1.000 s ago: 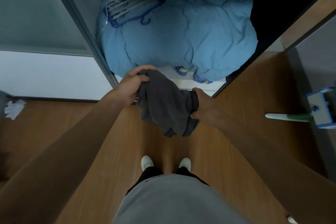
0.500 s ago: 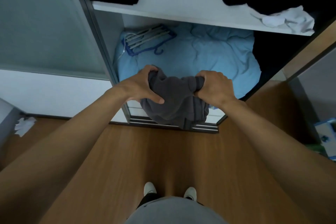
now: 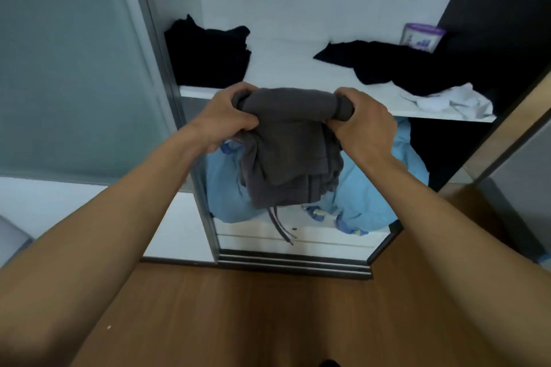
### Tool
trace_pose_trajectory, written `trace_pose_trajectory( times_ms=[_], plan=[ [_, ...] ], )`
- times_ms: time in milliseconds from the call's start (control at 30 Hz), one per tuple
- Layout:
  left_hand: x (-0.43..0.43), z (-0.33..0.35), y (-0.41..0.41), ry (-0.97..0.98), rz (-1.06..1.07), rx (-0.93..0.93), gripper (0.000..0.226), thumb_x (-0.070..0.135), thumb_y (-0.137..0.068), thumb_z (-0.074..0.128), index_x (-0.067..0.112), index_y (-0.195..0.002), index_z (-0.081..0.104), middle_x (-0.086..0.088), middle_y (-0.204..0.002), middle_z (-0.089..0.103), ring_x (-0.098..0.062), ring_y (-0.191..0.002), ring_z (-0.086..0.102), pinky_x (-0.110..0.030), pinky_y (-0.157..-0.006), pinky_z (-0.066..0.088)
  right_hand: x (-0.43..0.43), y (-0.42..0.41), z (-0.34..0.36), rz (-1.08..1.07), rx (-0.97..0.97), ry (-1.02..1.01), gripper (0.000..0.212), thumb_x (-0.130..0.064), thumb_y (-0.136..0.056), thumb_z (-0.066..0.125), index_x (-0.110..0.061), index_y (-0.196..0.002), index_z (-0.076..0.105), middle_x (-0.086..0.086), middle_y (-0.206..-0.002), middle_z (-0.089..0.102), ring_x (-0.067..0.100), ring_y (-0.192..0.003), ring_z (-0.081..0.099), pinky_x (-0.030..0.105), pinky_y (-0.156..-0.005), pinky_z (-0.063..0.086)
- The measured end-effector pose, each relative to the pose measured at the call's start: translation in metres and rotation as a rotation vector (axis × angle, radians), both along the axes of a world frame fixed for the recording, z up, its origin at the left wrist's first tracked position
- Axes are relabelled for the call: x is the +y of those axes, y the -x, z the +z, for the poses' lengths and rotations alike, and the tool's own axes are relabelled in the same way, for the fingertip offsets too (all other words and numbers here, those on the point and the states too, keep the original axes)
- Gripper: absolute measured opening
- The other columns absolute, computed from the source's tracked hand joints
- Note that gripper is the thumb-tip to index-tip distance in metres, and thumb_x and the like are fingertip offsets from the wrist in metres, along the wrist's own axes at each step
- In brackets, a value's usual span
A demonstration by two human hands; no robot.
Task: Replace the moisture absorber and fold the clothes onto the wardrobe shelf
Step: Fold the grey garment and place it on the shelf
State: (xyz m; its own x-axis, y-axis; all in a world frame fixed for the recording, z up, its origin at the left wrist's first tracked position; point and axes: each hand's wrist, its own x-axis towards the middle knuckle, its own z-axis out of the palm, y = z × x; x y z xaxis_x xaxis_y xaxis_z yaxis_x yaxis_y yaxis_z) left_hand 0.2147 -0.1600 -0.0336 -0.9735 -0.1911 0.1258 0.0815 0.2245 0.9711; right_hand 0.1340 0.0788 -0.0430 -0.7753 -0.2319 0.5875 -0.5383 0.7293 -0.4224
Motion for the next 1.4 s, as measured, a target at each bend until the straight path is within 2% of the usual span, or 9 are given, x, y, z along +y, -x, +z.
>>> trace_pose_trajectory(
  times_ms=[233, 467, 700, 833, 1000, 1100, 1200, 1267, 1400],
  plan=[
    [-0.009, 0.080, 0.061, 0.071, 0.070, 0.267, 0.044, 0.000, -0.059, 0.059, 0.028, -0.092, 0.064, 0.012, -0.089, 0.067, -0.006, -0.073, 0.063, -0.026, -0.055, 0.054, -0.031, 0.059, 0.055, 0.002, -0.032, 0.297, 0.035, -0.037, -0.083, 0.071, -0.031, -0.116, 0.061, -0.002, -0.106, 0.071, 0.028, -0.101, 0.064, 0.038, -0.082, 0.048],
    [-0.019, 0.139, 0.148, 0.066, 0.280, 0.516, 0.047, -0.001, -0.058, 0.058, 0.032, -0.092, 0.062, 0.005, -0.098, 0.063, -0.002, -0.077, 0.063, -0.022, -0.058, 0.051, -0.078, 0.155, 0.118, 0.205, -0.054, 0.671, 0.037, -0.011, -0.081, 0.066, -0.020, -0.116, 0.062, -0.009, -0.099, 0.063, 0.013, -0.090, 0.058, 0.026, -0.081, 0.048],
    [-0.034, 0.184, 0.247, 0.158, 0.267, 0.706, 0.052, -0.015, -0.060, 0.057, 0.023, -0.096, 0.056, 0.005, -0.097, 0.060, -0.002, -0.078, 0.061, -0.023, -0.058, 0.048, -0.112, 0.260, 0.154, 0.407, 0.008, 0.958, 0.049, 0.008, -0.080, 0.058, -0.016, -0.123, 0.053, 0.008, -0.121, 0.061, 0.024, -0.111, 0.060, 0.040, -0.098, 0.051],
    [-0.054, 0.121, 0.284, 0.284, 0.280, 0.514, 0.047, -0.022, -0.065, 0.054, 0.011, -0.097, 0.054, 0.004, -0.094, 0.057, -0.004, -0.080, 0.055, -0.020, -0.066, 0.046, -0.109, 0.296, 0.078, 0.482, -0.150, 0.778, 0.047, 0.005, -0.081, 0.063, -0.020, -0.116, 0.045, 0.009, -0.113, 0.059, 0.022, -0.099, 0.060, 0.031, -0.081, 0.054],
    [-0.081, 0.004, 0.281, 0.326, 0.188, -0.161, 0.030, -0.009, -0.084, 0.053, 0.017, -0.082, 0.068, 0.005, -0.087, 0.064, -0.014, -0.086, 0.055, -0.011, -0.066, 0.043, -0.080, 0.323, -0.033, 0.420, -0.614, 0.205, 0.022, -0.001, -0.083, 0.057, -0.023, -0.086, 0.061, -0.003, -0.083, 0.061, 0.016, -0.073, 0.057, 0.013, -0.052, 0.041],
    [-0.087, -0.004, 0.291, 0.113, 0.421, -0.202, 0.003, 0.029, -0.090, 0.061, 0.027, -0.091, 0.063, 0.012, -0.084, 0.064, -0.010, -0.080, 0.056, -0.018, -0.058, 0.041, -0.093, 0.340, -0.029, 0.293, -0.670, 0.305, 0.008, -0.029, -0.088, 0.058, -0.025, -0.081, 0.056, -0.005, -0.078, 0.061, 0.017, -0.076, 0.060, 0.027, -0.062, 0.045],
    [-0.091, 0.003, 0.315, 0.012, 0.543, -0.318, 0.077, 0.067, -0.066, 0.076, 0.032, -0.124, 0.040, 0.011, -0.102, 0.055, -0.007, -0.088, 0.058, -0.025, -0.065, 0.043, -0.113, 0.361, -0.019, 0.153, -0.678, 0.314, 0.037, -0.056, -0.085, 0.057, -0.022, -0.097, 0.051, -0.008, -0.088, 0.057, 0.020, -0.091, 0.059, 0.039, -0.083, 0.045],
    [-0.088, 0.002, 0.330, 0.062, 0.563, -0.317, 0.091, 0.059, -0.064, 0.083, 0.025, -0.133, 0.036, 0.008, -0.111, 0.054, -0.012, -0.096, 0.058, -0.028, -0.079, 0.048, -0.124, 0.370, -0.008, 0.158, -0.805, 0.443, 0.046, -0.058, -0.083, 0.062, -0.016, -0.099, 0.055, -0.005, -0.091, 0.057, 0.022, -0.094, 0.058, 0.035, -0.078, 0.045],
    [-0.091, -0.002, 0.347, 0.220, 0.618, -0.152, 0.044, 0.022, -0.073, 0.077, 0.025, -0.112, 0.055, 0.013, -0.100, 0.059, -0.010, -0.102, 0.061, -0.018, -0.085, 0.047, -0.135, 0.371, -0.007, 0.260, -0.920, 0.526, 0.019, -0.028, -0.087, 0.072, -0.011, -0.096, 0.070, 0.004, -0.094, 0.069, 0.018, -0.085, 0.063, 0.025, -0.068, 0.049]
  ],
)
